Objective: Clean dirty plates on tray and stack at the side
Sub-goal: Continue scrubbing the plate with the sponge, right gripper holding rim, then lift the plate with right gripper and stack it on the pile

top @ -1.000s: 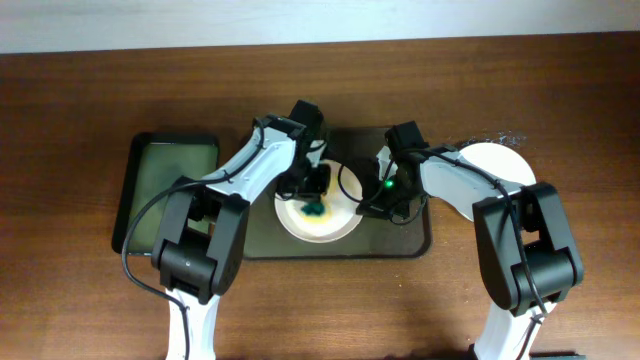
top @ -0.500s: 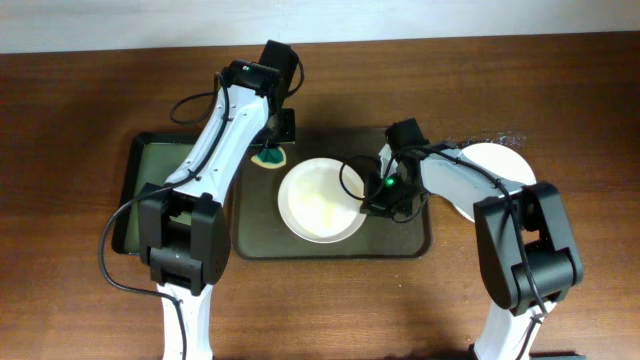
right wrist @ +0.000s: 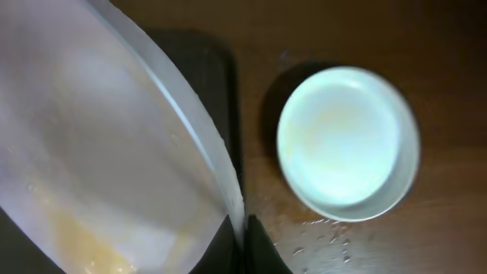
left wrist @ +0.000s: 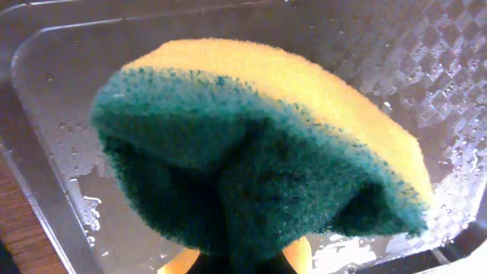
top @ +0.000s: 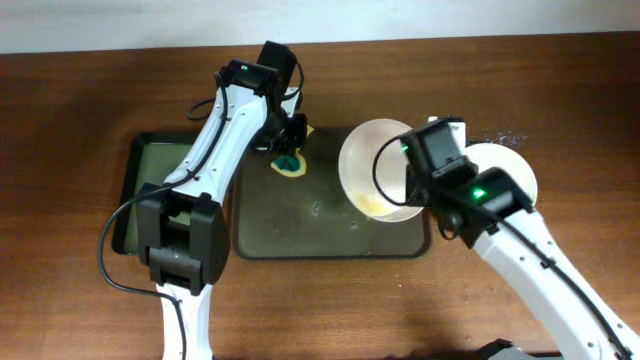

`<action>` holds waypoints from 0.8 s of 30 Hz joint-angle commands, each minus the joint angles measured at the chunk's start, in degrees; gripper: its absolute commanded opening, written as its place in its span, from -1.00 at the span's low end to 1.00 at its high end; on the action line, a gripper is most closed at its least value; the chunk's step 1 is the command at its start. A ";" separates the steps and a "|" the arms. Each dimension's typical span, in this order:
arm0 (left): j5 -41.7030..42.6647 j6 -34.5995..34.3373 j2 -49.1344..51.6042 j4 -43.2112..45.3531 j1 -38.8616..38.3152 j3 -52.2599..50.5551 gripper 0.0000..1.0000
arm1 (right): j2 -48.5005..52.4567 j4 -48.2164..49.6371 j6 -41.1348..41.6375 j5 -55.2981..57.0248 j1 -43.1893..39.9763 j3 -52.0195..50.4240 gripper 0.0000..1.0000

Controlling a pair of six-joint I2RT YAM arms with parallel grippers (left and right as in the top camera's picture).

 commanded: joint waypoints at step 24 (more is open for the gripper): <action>5.51 2.64 -0.26 0.59 3.34 0.66 -1.00 | -0.37 2.82 0.46 49.99 22.12 0.96 -0.92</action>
